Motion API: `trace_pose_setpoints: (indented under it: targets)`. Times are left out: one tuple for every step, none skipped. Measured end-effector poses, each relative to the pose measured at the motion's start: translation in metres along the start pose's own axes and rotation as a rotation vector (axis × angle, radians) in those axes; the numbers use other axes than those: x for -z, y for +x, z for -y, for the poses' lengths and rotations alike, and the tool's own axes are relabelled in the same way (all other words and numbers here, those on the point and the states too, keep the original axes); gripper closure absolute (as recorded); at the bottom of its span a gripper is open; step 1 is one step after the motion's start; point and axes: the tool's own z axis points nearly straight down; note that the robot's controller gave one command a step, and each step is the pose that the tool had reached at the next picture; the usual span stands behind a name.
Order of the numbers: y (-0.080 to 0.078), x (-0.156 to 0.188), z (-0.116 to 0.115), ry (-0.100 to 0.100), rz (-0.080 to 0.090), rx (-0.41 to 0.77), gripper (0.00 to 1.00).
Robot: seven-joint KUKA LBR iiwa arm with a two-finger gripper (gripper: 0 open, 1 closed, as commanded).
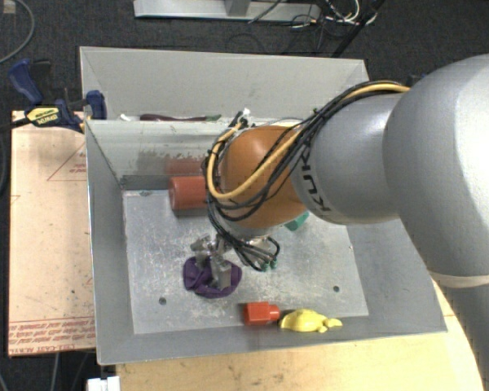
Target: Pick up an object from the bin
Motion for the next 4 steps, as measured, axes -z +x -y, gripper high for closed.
trace_pose_setpoints:
  targets:
    - [0.000,0.000,0.000,0.000,0.000,0.000,1.00]
    - [0.005,0.102,-0.012,-0.001,0.003,0.030,1.00]
    - [0.005,0.102,-0.012,-0.001,0.002,0.030,1.00]
    - [0.001,0.220,-0.017,-0.002,0.007,0.069,1.00]
